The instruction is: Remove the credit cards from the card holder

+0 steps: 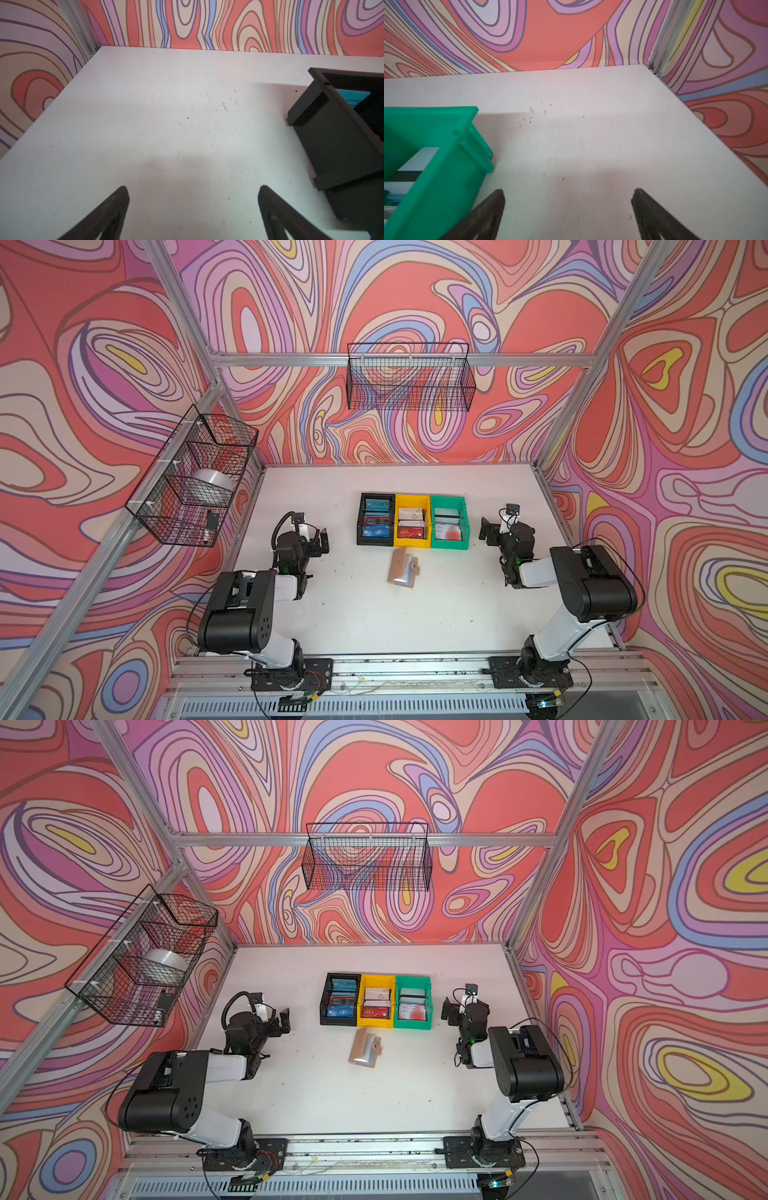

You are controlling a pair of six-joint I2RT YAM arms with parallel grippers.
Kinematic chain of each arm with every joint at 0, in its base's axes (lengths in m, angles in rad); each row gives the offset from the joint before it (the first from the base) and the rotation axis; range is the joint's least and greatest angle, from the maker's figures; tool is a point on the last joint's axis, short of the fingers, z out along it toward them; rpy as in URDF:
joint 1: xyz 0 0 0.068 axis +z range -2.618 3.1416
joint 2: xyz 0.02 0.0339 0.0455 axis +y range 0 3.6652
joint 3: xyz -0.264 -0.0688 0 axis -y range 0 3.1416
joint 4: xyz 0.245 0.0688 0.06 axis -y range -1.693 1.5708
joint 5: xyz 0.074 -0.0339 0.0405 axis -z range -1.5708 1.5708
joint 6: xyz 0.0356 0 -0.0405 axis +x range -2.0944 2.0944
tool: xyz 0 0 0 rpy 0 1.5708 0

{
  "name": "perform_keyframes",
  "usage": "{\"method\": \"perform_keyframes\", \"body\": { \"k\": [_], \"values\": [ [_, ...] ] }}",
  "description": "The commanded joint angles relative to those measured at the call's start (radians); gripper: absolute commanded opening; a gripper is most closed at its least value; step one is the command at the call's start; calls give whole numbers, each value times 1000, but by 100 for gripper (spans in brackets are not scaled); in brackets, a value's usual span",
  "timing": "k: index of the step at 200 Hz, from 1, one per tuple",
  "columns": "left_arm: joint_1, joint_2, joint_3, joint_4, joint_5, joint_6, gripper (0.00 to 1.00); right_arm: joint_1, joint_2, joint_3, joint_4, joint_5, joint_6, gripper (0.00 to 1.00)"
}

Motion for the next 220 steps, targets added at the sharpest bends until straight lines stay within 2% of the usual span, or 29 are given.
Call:
{"method": "perform_keyframes", "body": {
  "k": [1, 57, 74, 103, 124, 145, 169, 193, 203, 213, 220],
  "values": [
    [3, 8, 14, 1, 11, 13, 100, -3, -2, 10, 12, 10, 4, 98],
    [3, 7, 14, 4, 22, 17, 100, -3, -4, 6, 21, 14, 2, 98],
    [3, 2, 13, 5, 62, 34, 100, -4, -5, 3, 21, -42, -17, 98],
    [3, -86, 41, -123, 57, 33, 99, 1, -23, 1, 17, -12, -16, 98],
    [3, -182, 75, -262, 98, 49, 98, 9, -83, 7, -38, 21, -15, 97],
    [3, -274, 132, -410, 161, 14, 95, 24, -183, 56, -209, 46, -11, 95],
    [-3, -355, 194, -538, 245, -66, 89, 62, -313, 165, -533, 39, 43, 90],
    [-28, -436, 198, -636, 287, -143, 85, 164, -416, 275, -818, 27, 89, 88],
    [-37, -472, 194, -670, 293, -214, 83, 216, -449, 308, -912, 1, 112, 87],
    [-45, -511, 176, -675, 288, -342, 81, 259, -476, 327, -992, -39, 142, 86],
    [-59, -535, 143, -653, 297, -406, 77, 289, -491, 330, -1033, -66, 174, 86]
  ]
}}
